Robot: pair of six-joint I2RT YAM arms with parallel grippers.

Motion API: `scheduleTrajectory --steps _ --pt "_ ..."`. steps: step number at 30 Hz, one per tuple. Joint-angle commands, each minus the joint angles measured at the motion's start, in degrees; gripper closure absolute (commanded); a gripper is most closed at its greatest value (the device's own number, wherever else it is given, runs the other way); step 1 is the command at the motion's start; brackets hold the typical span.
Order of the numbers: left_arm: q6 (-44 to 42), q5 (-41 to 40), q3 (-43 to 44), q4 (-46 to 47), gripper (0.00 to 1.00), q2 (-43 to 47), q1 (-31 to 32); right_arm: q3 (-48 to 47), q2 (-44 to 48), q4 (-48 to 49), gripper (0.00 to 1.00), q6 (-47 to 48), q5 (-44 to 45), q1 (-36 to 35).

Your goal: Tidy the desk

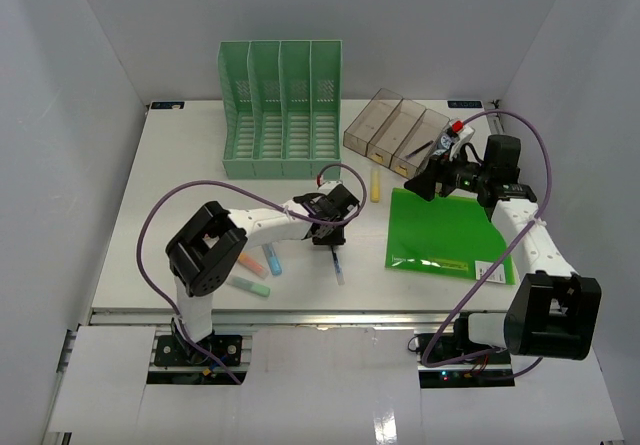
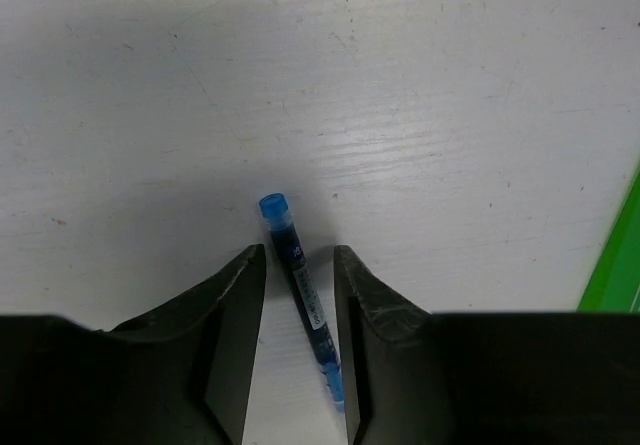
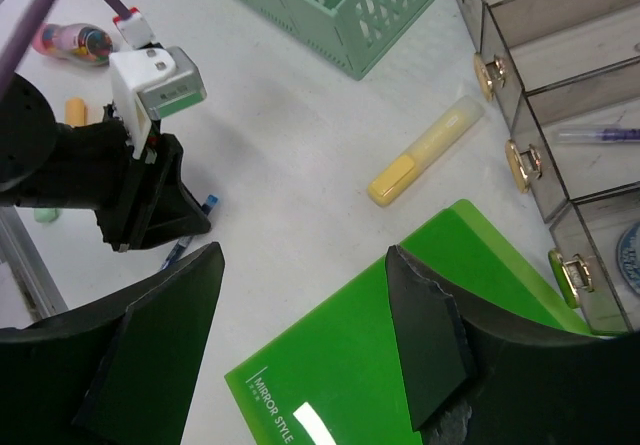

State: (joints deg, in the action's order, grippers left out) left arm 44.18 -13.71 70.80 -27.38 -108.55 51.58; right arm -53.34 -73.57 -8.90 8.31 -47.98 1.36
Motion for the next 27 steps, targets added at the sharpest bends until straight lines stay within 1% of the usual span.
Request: scheduleTrajectory --steps 1,5,8,9,11,14,19,22,27 --pt "0.4 -2.0 3.1 -6.4 0.67 -4.2 1.6 0.5 2.2 2.8 0.27 -0.2 -3.3 1.5" --pt "-1.0 -1.3 5.0 -8.0 0.76 -7.4 2.0 0.9 3.1 3.3 0.27 -0.5 -4.2 2.1" --pt "-2.2 0.1 6.5 -8.9 0.88 -9.5 2.0 1.6 3.8 4.0 0.27 -1.1 -4.8 2.7" --pt "-2.5 0.3 6.8 -9.1 0.96 -9.8 2.0 1.6 3.8 4.0 0.27 -1.1 -5.2 2.8" --pt "-3.2 0.5 8.1 -9.2 1.0 -10.0 2.0 1.7 3.8 3.9 0.27 -0.9 -5.7 3.1" --pt "-4.2 0.6 9.9 -9.0 1.0 -9.1 2.0 1.8 3.8 3.8 0.27 -0.1 -7.9 3.4" --pt "-7.3 0.9 14.5 -8.1 1.0 -6.6 1.9 1.3 3.1 -1.5 0.26 8.5 -20.6 3.7" --pt "-9.5 2.6 17.4 -6.3 1.0 -5.8 1.2 0.8 3.3 -3.6 0.26 10.8 -20.0 3.7" --pt "-17.0 7.2 27.4 -2.0 1.0 -7.7 -1.5 0.8 5.7 -4.0 0.25 11.7 -13.4 4.4"
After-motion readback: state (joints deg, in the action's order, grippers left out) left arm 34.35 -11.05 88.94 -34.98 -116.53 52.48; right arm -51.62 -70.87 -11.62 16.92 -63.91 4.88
